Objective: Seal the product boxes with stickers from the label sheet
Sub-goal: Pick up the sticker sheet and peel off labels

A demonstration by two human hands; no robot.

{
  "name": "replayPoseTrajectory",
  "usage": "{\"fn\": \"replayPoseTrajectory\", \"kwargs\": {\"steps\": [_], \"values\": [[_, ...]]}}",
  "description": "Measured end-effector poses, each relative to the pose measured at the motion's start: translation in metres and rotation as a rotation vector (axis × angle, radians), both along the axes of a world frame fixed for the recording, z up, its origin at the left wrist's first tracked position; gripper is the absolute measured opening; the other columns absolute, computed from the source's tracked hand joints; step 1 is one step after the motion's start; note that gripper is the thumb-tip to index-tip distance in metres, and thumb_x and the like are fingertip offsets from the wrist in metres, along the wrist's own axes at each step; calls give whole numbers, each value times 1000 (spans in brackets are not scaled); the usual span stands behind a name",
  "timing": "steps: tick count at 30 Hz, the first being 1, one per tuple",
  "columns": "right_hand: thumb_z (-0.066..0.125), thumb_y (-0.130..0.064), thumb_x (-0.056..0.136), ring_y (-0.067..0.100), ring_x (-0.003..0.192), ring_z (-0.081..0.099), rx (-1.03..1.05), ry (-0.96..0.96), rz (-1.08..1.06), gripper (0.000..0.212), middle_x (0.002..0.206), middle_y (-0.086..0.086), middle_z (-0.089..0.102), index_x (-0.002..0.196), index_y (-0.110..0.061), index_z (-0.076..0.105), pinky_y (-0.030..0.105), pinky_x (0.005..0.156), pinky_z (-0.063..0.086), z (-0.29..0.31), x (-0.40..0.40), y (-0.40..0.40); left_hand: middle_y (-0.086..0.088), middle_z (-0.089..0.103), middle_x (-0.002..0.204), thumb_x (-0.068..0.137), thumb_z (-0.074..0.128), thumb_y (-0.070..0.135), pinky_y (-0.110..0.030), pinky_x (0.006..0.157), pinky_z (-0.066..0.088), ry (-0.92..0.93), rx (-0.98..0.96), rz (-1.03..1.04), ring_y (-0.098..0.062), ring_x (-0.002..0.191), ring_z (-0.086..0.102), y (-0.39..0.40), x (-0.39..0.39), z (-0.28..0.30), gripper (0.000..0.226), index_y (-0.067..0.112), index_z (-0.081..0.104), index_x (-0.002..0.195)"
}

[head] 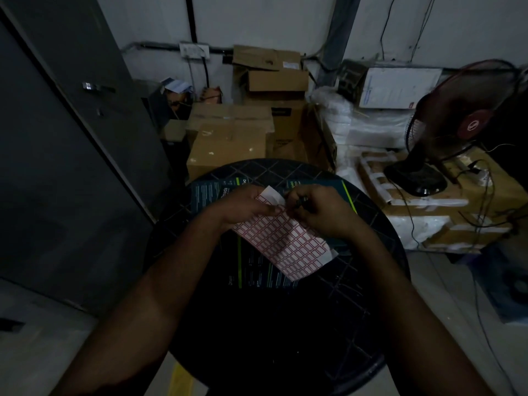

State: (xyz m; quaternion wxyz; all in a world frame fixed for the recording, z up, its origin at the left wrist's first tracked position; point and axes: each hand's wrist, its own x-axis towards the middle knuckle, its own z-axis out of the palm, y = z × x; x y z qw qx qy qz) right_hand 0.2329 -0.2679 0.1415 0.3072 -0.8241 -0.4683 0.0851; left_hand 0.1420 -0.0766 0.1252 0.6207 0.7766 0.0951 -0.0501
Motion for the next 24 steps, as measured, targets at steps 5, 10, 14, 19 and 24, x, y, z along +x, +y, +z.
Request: {"fn": "replayPoseTrajectory", "kwargs": {"steps": [5,10,14,19,24], "values": [[75,-14,88,0,64,62,175,318,-74,22,89,0,72,104,-17,61,16,55,47,-4,-3,-12,-8,76,100,90,69,10,-30,76,58,3,-48,18,-21,91,73,-1,-3,4,12,16,72,100],[71,-4,89,1,53,58,255,408,-98,24,84,20,70,110,-14,63,18,48,44,-9,-5,-20,-6,76,103,90,70,16,-36,86,57,-5,-48,47,-23,97,73,-4,-5,4,13,19,72,103],[71,-1,88,4,61,62,323,449,-92,21,81,13,71,106,-10,62,20,53,47,-10,-8,-20,-7,76,103,90,69,19,-37,86,56,3,-59,81,-25,97,72,-4,-4,5,15,17,73,105],[60,5,94,5,53,60,364,560,-114,23,72,-3,71,110,-11,61,23,48,44,-16,-6,-28,-7,76,100,92,66,19,-35,84,56,24,-94,134,-22,92,72,-5,-3,6,10,18,74,99],[66,-2,92,24,73,69,347,566,-127,24,76,16,69,115,-6,62,38,67,56,-19,1,-40,-7,76,101,95,62,20,-31,78,55,15,-104,162,-21,90,71,-5,-3,5,13,17,73,100]]}}
